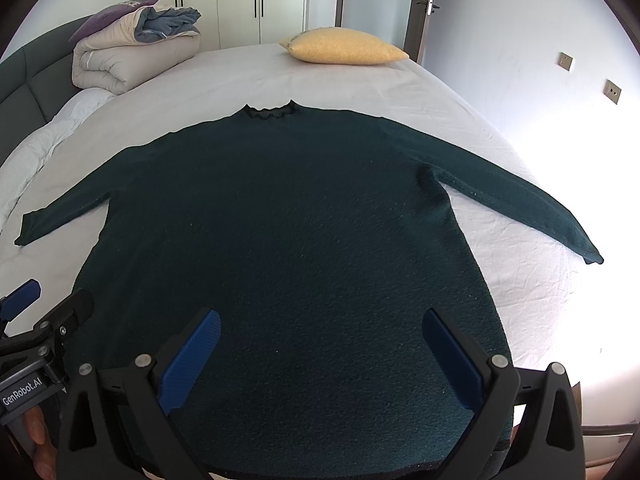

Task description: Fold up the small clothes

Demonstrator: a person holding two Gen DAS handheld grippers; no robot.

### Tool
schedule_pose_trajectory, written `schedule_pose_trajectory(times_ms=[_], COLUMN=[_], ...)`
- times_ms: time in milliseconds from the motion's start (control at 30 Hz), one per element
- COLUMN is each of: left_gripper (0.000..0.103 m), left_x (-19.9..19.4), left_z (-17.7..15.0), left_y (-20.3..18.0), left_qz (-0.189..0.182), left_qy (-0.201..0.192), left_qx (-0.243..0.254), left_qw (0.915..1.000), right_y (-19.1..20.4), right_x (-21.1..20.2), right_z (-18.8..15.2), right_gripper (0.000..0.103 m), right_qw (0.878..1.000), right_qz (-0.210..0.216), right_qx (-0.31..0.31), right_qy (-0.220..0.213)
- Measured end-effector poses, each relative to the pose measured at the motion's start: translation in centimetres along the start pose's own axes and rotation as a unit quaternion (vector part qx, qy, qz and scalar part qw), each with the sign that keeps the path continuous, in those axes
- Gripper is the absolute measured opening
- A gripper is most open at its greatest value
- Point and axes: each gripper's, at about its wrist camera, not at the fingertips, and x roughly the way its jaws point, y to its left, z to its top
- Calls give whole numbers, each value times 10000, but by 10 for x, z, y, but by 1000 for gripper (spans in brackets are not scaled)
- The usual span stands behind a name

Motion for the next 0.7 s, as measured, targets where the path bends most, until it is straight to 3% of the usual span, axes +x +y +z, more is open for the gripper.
schedule_pose_trajectory(times_ms=[700], left_gripper=[103], left_x=[6], left_z=[3], left_y=[3], left_qz=[-72], left_qy=[126], left_qx=[-65], left_qw=[9999], right_y=[2], right_x=[1], right_z=[-2], right_gripper=[103], right_qw=[10000], right_qz=[5], right_qx=[-2], right_qy=[56])
